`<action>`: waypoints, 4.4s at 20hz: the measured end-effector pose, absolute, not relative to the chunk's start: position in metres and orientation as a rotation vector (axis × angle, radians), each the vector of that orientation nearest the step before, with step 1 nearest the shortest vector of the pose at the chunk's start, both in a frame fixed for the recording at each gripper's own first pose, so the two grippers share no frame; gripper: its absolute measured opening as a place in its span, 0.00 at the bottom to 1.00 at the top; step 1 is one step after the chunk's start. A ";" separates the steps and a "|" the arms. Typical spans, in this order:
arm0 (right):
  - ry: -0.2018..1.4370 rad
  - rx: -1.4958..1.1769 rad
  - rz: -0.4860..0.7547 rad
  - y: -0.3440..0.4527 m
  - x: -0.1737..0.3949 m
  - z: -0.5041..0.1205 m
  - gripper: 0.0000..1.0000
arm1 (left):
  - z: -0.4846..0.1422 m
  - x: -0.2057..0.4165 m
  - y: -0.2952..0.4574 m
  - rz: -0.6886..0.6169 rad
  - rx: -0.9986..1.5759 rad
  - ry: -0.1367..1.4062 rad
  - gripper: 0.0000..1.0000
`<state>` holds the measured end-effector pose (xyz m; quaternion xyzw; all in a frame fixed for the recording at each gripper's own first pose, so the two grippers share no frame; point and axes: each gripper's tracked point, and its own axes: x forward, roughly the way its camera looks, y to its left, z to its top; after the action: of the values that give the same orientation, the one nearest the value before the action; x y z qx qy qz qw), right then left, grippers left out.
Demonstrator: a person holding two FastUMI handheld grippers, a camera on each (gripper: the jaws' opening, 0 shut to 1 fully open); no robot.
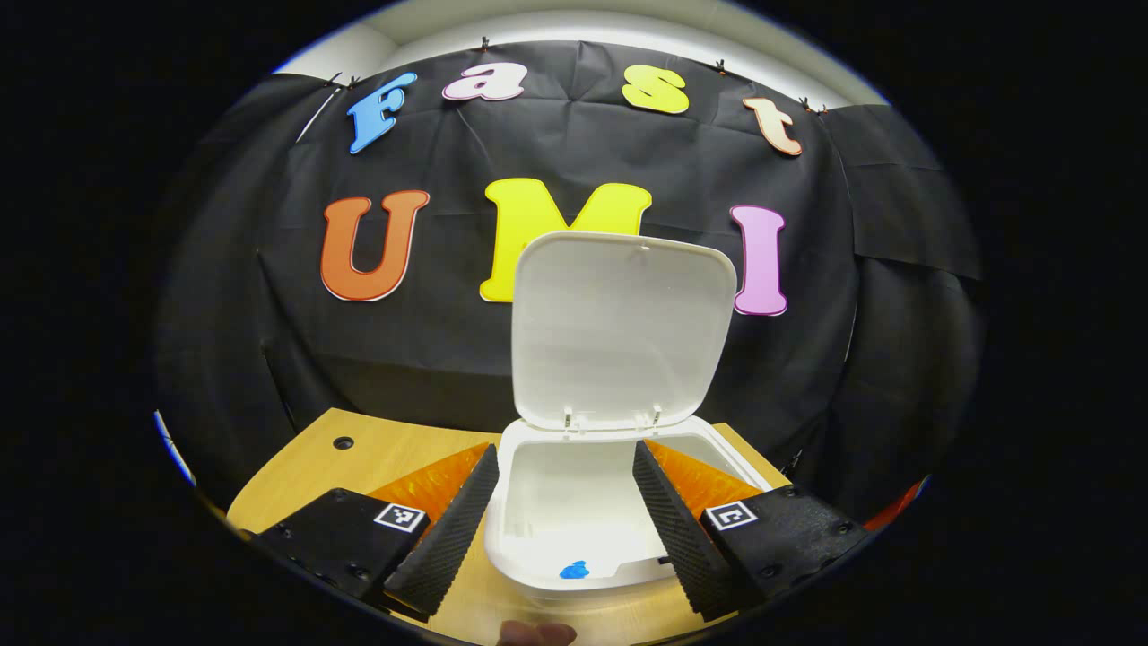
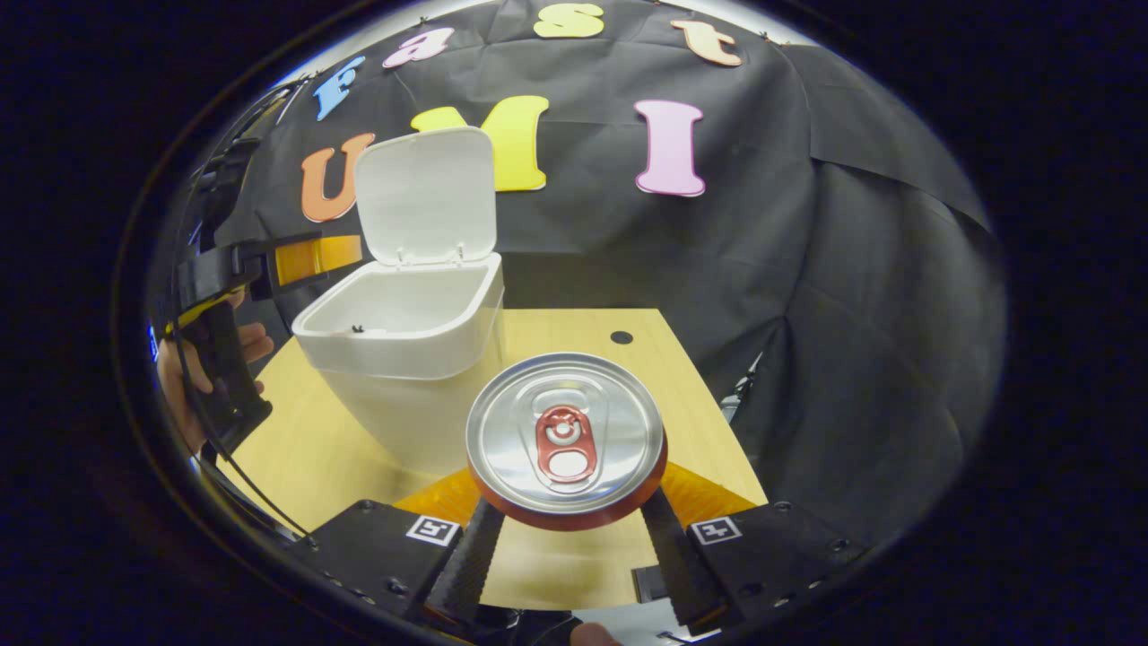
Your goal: Press the lid of the desktop garbage bin to open it, pick up the crumpled paper on the desktop and throw it into the bin, then pick up the pop can on the desktop and drop it into the bin, and finally close the garbage bin lid.
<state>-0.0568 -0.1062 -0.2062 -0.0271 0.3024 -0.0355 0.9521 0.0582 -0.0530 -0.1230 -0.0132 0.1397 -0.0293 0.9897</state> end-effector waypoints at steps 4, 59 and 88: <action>0.580 -0.061 -0.027 -0.093 -0.041 -0.175 0.78 | -0.115 0.044 -0.030 -0.010 -0.019 0.263 0.97; 0.659 -0.026 0.159 0.040 0.119 -0.147 0.95 | -0.078 -0.049 0.095 0.282 0.050 0.233 0.97; 0.241 -0.023 0.073 0.087 0.169 0.057 0.96 | -0.050 -0.018 0.093 0.145 0.014 0.170 0.97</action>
<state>0.1694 0.0874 0.0575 -0.0116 0.1202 0.0363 0.9920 -0.0175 0.0929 -0.0503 0.0068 0.0850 0.0721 0.9937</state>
